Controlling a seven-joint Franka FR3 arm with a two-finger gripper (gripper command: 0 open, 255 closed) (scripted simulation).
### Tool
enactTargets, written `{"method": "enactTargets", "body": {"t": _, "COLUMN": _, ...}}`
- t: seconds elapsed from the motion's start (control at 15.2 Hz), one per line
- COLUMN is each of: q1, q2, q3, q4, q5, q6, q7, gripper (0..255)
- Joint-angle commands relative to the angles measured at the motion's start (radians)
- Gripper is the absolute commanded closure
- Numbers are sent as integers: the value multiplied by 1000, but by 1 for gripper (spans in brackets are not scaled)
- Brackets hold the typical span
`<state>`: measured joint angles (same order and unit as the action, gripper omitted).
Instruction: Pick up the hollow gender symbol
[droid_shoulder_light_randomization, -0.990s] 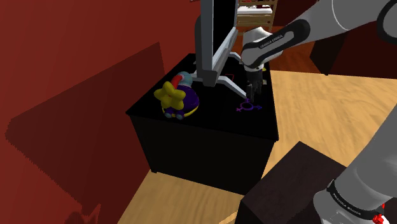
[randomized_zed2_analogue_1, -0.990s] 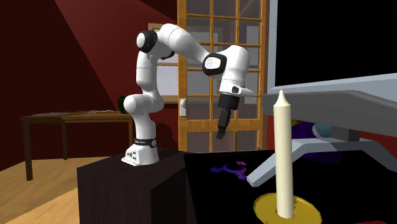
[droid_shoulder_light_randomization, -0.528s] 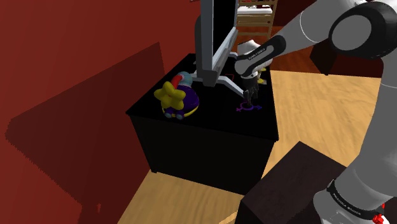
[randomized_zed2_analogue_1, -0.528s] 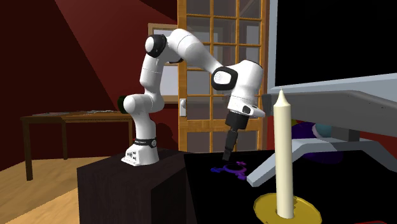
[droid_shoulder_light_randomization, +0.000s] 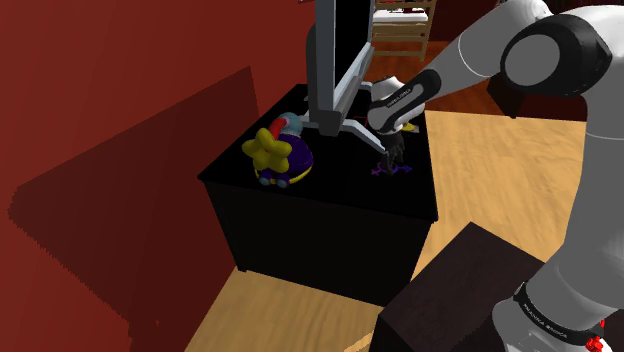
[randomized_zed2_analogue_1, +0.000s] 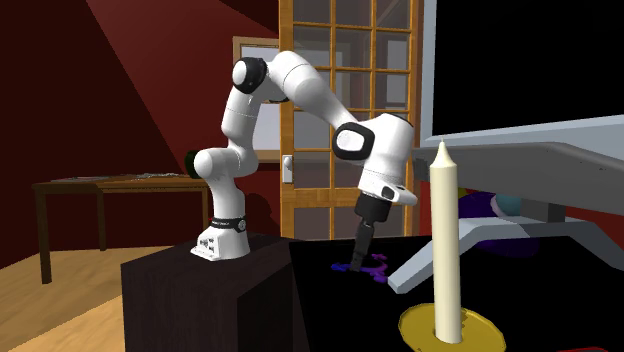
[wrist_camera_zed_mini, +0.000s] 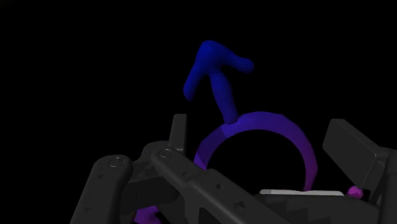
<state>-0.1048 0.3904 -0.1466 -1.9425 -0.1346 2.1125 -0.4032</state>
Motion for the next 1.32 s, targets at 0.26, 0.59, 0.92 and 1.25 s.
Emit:
{"method": "enactTargets", "body": {"t": 0.26, "q1": 0, "q2": 3, "q3": 0, "q4": 0, "q5": 0, "q6": 3, "q7": 0, "gripper": 255}}
{"method": "enactTargets", "body": {"t": 0.59, "q1": 1, "q2": 3, "q3": 1, "q4": -1, "q5": 0, "q6": 4, "q7": 2, "gripper": 255}}
{"method": "enactTargets", "body": {"t": 0.92, "q1": 3, "q2": -38, "q3": -1, "q4": 13, "q5": -1, "q6": -50, "q7": -4, "gripper": 255}}
{"method": "enactTargets", "body": {"t": 1.25, "q1": 5, "q2": -75, "q3": -2, "q4": 32, "q5": -3, "q6": -106, "q7": -9, "gripper": 255}}
